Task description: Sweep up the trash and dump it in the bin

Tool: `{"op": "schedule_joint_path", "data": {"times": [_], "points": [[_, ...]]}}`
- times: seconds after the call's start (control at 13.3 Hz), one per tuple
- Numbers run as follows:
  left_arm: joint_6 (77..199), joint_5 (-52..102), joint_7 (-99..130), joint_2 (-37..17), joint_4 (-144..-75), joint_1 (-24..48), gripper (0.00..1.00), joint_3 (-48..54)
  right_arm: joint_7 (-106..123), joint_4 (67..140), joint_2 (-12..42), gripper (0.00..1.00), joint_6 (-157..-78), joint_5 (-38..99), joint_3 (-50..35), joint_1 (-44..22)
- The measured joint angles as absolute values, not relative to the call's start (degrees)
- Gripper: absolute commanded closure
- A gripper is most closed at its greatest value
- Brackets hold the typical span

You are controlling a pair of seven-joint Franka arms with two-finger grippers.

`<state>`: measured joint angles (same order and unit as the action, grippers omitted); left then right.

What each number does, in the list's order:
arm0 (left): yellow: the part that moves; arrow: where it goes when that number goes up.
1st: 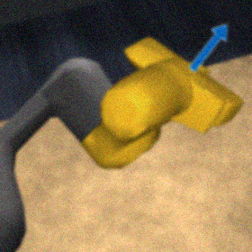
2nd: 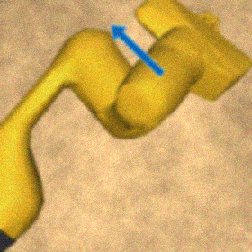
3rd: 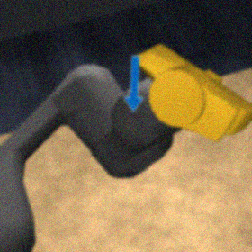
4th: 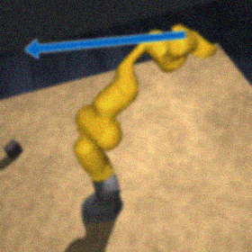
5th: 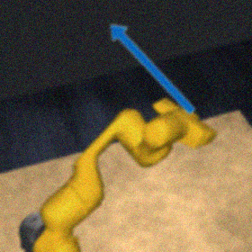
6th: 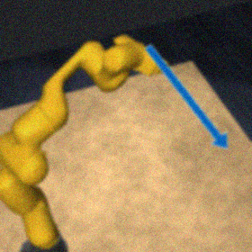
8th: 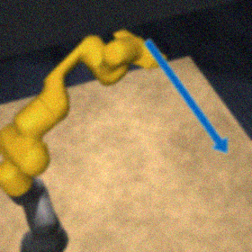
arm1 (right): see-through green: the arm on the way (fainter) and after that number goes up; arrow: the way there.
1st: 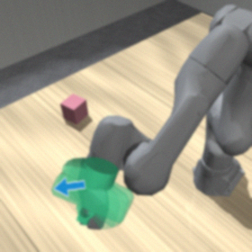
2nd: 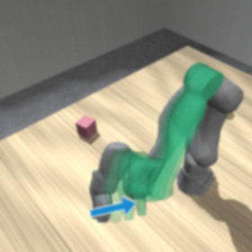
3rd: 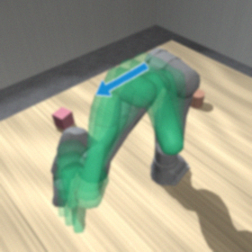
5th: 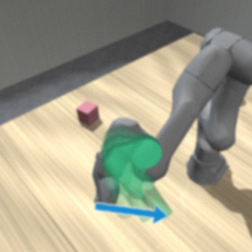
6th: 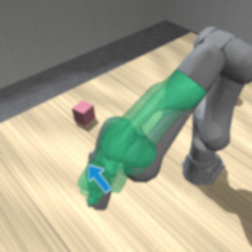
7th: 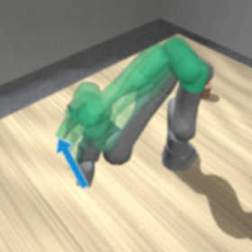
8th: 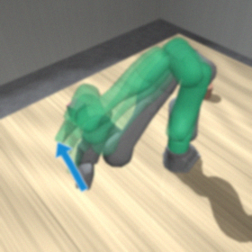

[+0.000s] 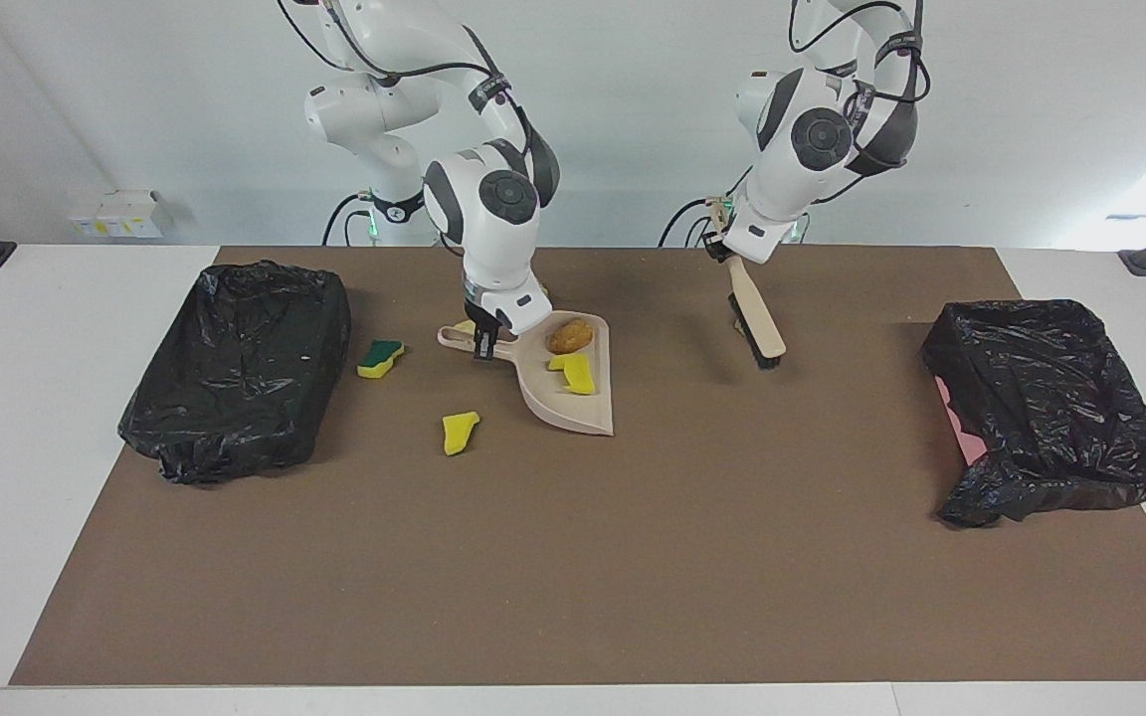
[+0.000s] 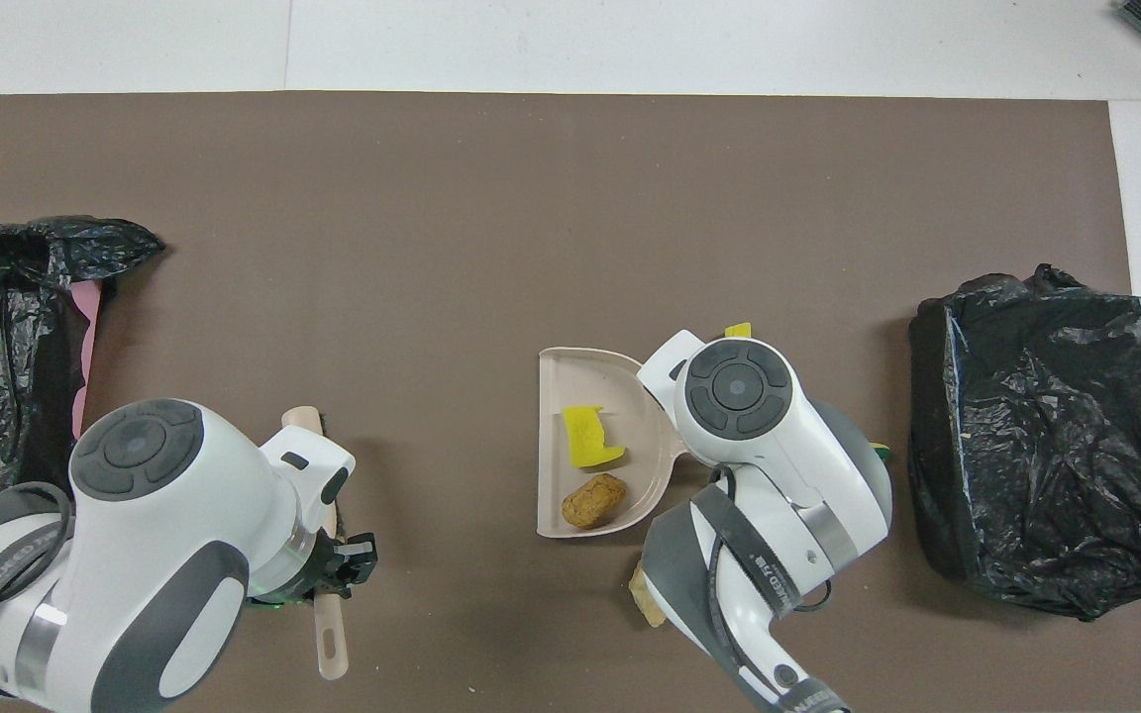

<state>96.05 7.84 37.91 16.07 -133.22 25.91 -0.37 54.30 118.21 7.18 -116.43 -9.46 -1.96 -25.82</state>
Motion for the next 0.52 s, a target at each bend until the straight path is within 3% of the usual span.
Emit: {"op": "schedule_joint_path", "data": {"times": [0.52], "points": [[99.85,2.91,43.1,23.79,-147.56,24.17,1.0,-0.1,54.26,120.22,6.53,1.0,-119.41,-9.46,-1.94,-25.81]]}}
